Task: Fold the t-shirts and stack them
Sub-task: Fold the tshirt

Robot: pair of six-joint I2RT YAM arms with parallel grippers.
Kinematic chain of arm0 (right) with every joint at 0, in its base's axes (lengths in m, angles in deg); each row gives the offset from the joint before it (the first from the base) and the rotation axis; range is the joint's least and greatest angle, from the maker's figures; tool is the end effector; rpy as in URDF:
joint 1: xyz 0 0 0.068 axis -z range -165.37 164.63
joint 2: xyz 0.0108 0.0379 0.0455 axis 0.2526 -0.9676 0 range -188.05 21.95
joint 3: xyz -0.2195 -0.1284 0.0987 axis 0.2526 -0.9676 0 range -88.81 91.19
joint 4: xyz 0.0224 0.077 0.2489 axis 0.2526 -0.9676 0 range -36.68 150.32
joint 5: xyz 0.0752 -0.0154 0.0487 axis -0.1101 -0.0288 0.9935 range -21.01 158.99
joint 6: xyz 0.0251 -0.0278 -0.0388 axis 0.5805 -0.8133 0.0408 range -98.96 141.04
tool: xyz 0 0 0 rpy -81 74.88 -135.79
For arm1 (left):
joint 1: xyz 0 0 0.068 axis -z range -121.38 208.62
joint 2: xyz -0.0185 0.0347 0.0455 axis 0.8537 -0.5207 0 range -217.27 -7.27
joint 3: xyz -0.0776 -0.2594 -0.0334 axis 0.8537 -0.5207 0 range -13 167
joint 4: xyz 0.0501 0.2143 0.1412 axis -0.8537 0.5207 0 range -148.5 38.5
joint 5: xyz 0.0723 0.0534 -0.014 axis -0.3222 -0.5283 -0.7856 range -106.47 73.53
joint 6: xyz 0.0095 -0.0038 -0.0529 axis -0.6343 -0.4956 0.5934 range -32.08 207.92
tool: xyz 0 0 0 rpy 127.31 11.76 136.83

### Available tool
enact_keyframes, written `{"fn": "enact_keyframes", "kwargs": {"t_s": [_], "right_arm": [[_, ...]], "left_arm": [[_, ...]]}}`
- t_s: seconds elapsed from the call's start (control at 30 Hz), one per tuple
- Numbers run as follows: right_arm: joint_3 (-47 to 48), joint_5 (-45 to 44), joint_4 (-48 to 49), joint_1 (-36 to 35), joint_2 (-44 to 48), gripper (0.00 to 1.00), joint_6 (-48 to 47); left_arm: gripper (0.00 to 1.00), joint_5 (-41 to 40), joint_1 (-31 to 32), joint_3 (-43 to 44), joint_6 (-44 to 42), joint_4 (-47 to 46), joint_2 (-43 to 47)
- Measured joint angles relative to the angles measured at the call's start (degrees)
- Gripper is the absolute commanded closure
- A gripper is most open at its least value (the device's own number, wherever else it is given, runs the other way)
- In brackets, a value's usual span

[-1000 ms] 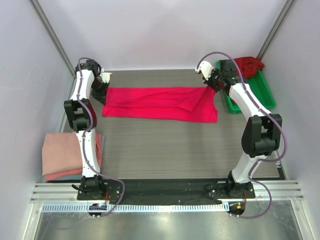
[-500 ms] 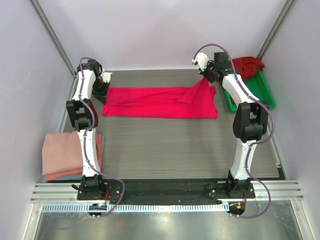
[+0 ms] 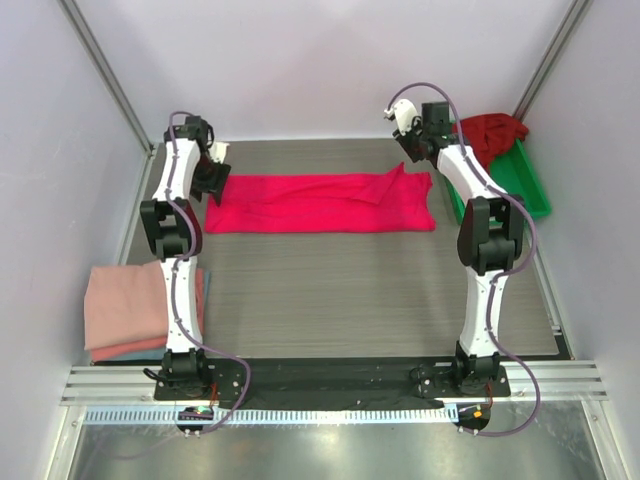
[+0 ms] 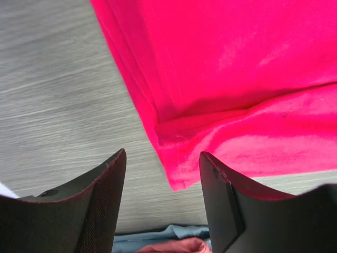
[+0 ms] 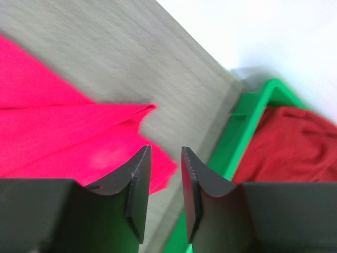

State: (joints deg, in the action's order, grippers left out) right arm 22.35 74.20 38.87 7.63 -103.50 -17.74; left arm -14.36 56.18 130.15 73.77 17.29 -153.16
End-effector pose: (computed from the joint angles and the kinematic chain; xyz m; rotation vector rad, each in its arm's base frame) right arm 0.5100 0.0660 0.2623 -0.9027 2.0059 -0.2123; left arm 0.5076 0.0202 0.2024 0.3051 2.9223 -0.0109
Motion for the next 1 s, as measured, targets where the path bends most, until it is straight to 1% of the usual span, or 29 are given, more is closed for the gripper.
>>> {"fn": "enact_keyframes", "kwargs": {"t_s": [0.03,0.1,0.17,0.23,0.27,0.33,0.43,0.57,0.67,1.0], "right_arm": [[-1.1,0.7,0.0,0.0,1.0,0.63,0.9],[-4.1,3.2,-0.3,0.0,3.8,0.63,2.9],[-6.4,7.2,-2.2,0.0,6.3,0.62,4.2],[-7.0,11.7,-5.0,-0.1,7.2,0.62,4.8],[-7.0,13.9,-6.5,-0.2,7.2,0.61,4.9],[-7.1,18.0,-10.1,-0.5,6.7,0.6,5.2],[-8.0,21.7,-13.5,-1.1,5.6,0.59,5.3],[-8.3,23.9,-16.8,-1.9,3.2,0.58,5.0],[-8.3,24.5,-18.1,-2.3,1.3,0.57,4.6],[-6.7,23.9,-20.2,-2.8,-3.3,0.54,3.3]], "left_arm": [[0.41,-0.2,0.1,0.0,0.1,-0.4,0.4],[0.46,-0.6,0.3,-0.9,0.2,-1.4,1.7],[0.53,-0.4,0.6,-4.0,0.0,-3.0,4.6],[0.6,0.1,0.9,-6.7,-0.1,-3.6,7.1],[0.66,0.8,0.9,-7.2,-0.3,-3.5,7.6],[0.69,2.3,1.1,-7.8,-0.5,-3.6,7.8],[0.68,4.3,1.3,-10.0,-1.2,-3.2,7.0],[0.68,5.7,1.4,-11.8,-1.4,-2.7,4.3],[0.67,5.6,1.5,-12.7,-1.3,-2.4,2.4],[0.67,5.6,1.5,-13.0,-1.3,-2.1,2.5]]}}
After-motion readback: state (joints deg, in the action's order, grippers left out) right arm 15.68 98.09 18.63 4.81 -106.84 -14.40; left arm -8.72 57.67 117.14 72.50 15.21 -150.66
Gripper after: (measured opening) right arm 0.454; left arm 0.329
